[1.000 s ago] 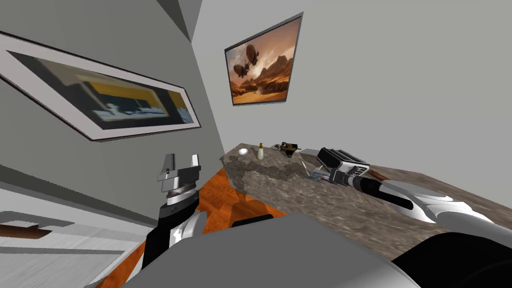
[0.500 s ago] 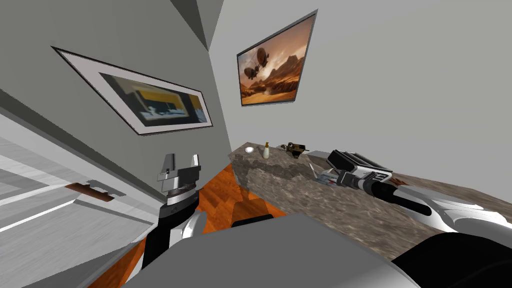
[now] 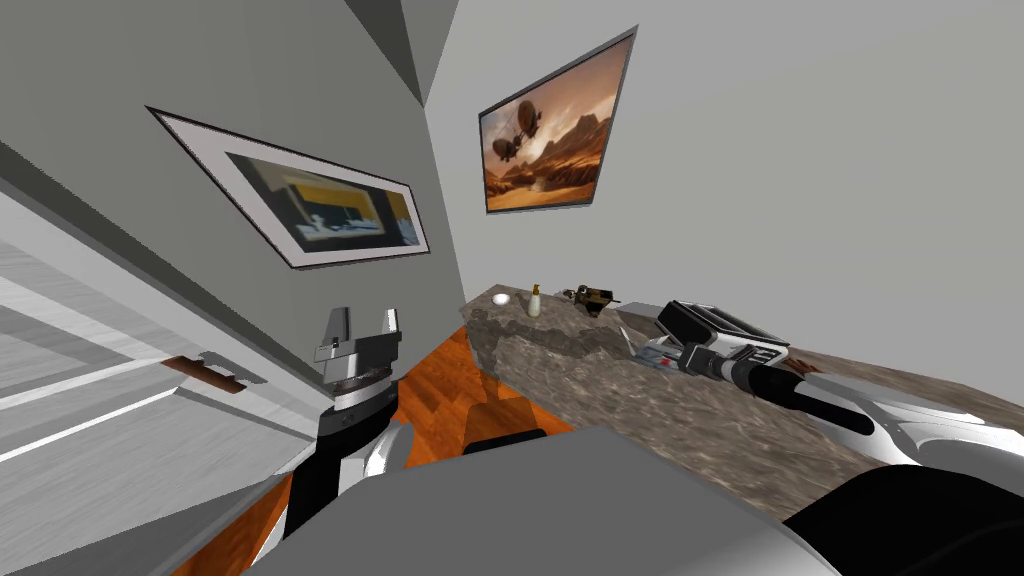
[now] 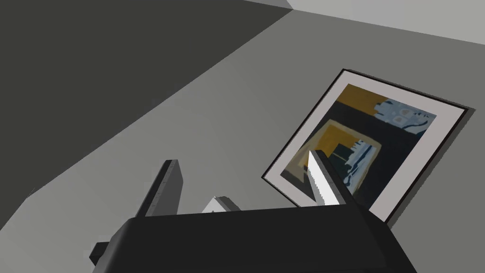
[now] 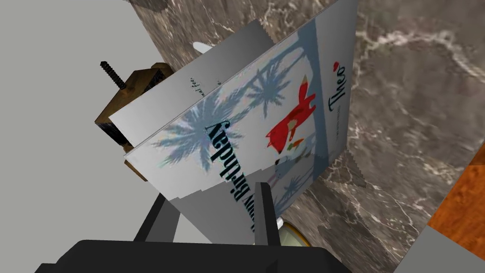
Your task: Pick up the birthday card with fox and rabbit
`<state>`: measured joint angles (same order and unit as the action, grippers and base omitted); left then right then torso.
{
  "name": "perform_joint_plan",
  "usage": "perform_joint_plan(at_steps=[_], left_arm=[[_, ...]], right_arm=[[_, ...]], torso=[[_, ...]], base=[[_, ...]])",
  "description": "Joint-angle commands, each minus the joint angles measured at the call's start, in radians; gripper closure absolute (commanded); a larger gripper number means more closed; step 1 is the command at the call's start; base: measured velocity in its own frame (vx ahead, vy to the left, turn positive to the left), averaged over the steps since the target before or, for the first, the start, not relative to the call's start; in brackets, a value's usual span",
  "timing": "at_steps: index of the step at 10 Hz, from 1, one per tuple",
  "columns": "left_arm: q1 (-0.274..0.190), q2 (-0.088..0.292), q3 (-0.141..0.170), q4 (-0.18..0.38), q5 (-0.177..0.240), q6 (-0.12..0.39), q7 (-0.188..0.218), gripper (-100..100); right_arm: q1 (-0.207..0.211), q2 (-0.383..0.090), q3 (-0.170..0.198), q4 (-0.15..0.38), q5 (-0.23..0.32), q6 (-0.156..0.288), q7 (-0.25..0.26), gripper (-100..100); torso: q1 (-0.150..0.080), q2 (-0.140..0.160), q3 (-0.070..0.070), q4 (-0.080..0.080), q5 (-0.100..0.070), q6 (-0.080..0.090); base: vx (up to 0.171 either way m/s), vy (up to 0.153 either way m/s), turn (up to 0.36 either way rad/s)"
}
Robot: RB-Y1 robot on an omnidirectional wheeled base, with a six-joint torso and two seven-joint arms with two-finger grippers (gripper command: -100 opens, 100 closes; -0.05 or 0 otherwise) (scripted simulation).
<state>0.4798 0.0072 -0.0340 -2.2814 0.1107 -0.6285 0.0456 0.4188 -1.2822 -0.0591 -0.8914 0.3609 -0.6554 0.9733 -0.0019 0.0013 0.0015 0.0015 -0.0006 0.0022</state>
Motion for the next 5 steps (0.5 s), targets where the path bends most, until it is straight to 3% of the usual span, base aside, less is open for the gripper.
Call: perform_joint_plan(at_steps=[1,2,3,4,5], left_arm=[[0.000,0.000,0.000,0.000,0.000,0.000,0.000,0],[0.000,0.000,0.000,0.000,0.000,0.000,0.000,0],[0.000,0.000,0.000,0.000,0.000,0.000,0.000,0],[0.000,0.000,0.000,0.000,0.000,0.000,0.000,0],[0.000,0.000,0.000,0.000,0.000,0.000,0.000,0]], right_arm=[[0.000,0.000,0.000,0.000,0.000,0.000,0.000,100],[0.000,0.000,0.000,0.000,0.000,0.000,0.000,100],[0.000,0.000,0.001,0.000,0.000,-0.001,0.000,0],[0.014,-0.001,-0.018,-0.050,0.035,0.015,-0.036,100],[0.014,-0.001,-0.018,-0.059,0.035,0.015,-0.036,100]], torso=[[0.000,0.000,0.000,0.000,0.000,0.000],[0.000,0.000,0.000,0.000,0.000,0.000],[0.000,0.000,0.000,0.000,0.000,0.000],[0.000,0.000,0.000,0.000,0.000,0.000],[-0.002,-0.002,0.000,0.000,0.001,0.003]], base=[[0.000,0.000,0.000],[0.000,0.000,0.000],[0.000,0.000,0.000],[0.051,-0.031,-0.247],[0.075,-0.025,-0.177]])
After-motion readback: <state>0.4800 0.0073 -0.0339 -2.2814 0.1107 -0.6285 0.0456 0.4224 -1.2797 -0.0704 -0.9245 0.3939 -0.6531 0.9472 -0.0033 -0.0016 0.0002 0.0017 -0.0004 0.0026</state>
